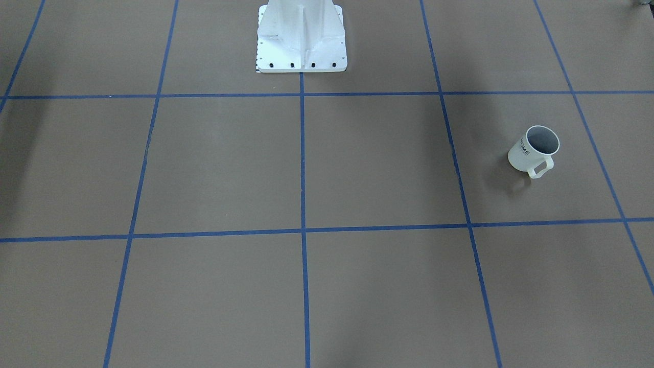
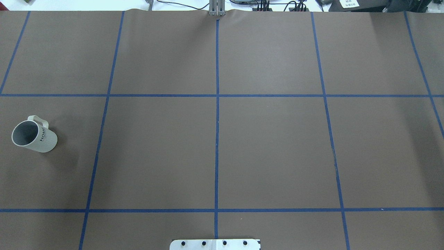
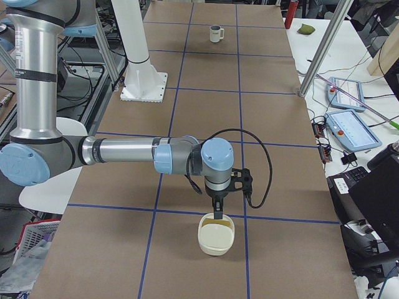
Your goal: Left arm hands cup to right arm to dump lemon
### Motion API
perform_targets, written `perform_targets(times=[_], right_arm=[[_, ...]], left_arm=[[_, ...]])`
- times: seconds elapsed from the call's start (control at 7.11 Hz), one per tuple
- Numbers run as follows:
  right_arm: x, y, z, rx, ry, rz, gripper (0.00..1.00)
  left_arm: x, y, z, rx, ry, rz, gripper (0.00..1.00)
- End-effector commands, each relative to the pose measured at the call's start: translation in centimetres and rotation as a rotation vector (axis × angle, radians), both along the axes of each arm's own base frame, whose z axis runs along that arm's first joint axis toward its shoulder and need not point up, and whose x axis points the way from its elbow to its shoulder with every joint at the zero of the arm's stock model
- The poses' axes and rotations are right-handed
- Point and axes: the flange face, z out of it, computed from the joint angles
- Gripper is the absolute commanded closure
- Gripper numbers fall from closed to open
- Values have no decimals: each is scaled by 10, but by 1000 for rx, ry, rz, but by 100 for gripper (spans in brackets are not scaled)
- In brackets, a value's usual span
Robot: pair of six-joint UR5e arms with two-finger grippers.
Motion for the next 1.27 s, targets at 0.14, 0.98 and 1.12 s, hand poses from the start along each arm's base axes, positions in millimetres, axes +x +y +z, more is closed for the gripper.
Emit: perform_targets(times=[0.14, 0.98, 1.12], right_arm=[[-12, -3, 2, -3, -23, -22, 1], [-12, 2, 15, -28, -20, -23, 0], [-13, 2, 16, -32, -23, -22, 1]], left_arm=[[0, -3, 1, 0, 0, 0, 0], [1, -2, 23, -10, -3, 44, 0], [1, -2, 27, 1, -2, 65, 0]])
